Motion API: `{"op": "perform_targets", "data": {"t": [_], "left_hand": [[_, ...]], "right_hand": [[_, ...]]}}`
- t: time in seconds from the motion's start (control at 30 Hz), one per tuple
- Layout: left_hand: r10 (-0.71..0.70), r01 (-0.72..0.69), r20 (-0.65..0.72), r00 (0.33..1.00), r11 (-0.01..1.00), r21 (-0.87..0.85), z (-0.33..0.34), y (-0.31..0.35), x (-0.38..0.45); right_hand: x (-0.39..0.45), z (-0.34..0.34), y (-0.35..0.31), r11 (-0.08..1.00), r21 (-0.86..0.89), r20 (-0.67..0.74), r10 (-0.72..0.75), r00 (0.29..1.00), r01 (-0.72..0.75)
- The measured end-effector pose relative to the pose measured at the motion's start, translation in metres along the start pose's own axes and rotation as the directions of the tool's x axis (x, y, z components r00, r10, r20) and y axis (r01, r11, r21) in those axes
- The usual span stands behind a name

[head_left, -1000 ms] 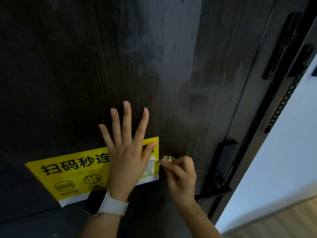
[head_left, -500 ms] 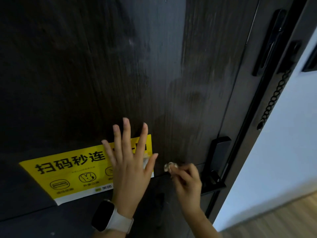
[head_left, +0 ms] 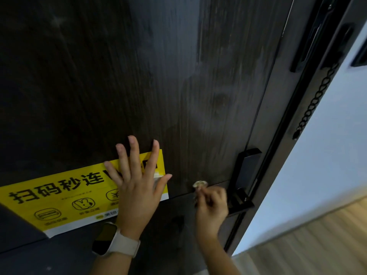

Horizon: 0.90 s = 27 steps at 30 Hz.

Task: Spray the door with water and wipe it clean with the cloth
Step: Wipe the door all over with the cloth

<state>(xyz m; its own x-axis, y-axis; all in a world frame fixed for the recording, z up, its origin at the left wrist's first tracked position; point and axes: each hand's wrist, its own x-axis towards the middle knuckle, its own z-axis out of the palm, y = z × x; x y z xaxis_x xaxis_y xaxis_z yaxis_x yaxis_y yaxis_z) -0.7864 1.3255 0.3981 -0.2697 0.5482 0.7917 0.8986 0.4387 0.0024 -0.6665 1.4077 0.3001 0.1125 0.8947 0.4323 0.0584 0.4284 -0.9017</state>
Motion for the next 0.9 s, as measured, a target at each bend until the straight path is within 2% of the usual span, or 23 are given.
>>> {"op": "perform_targets", "data": {"t": [0.13,0.27,0.43,0.5,0.6,0.77,0.83,0.9], "left_hand": [[0.007,-0.007,-0.013,1.000,1.000,0.012,0.000,-0.001,0.000],[0.014,-0.014,-0.017,1.000,1.000,0.004,0.000,-0.001,0.000],[0.013,-0.013,-0.009,1.000,1.000,0.019,0.000,-0.001,0.000],[0.012,-0.012,-0.008,1.000,1.000,0.014,0.000,-0.001,0.000],[0.012,-0.012,-0.021,1.000,1.000,0.003,0.001,-0.001,-0.001],[0.007,-0.007,-0.011,1.000,1.000,0.003,-0.001,-0.001,0.000],[0.012,-0.012,-0.015,1.000,1.000,0.000,0.000,-0.001,0.001],[0.014,-0.014,-0.021,1.000,1.000,-0.003,0.000,-0.001,0.001]], "right_hand": [[-0.037,0.018,-0.011,0.985,-0.037,0.213,-0.158,0.964,0.169],[-0.018,0.005,-0.005,0.976,-0.034,0.289,-0.196,0.937,0.214],[0.029,-0.025,0.013,0.998,-0.049,0.027,-0.033,0.999,0.034],[0.043,-0.031,0.014,0.999,-0.046,-0.060,0.020,0.998,-0.023],[0.043,-0.033,0.009,0.998,-0.003,-0.115,0.060,0.992,-0.061],[0.053,-0.030,-0.005,0.978,0.116,-0.242,0.199,0.950,-0.176],[0.065,-0.026,-0.020,0.975,0.161,-0.262,0.190,0.946,-0.151],[0.078,-0.023,-0.037,0.983,0.165,-0.254,0.117,0.960,-0.076]]}}
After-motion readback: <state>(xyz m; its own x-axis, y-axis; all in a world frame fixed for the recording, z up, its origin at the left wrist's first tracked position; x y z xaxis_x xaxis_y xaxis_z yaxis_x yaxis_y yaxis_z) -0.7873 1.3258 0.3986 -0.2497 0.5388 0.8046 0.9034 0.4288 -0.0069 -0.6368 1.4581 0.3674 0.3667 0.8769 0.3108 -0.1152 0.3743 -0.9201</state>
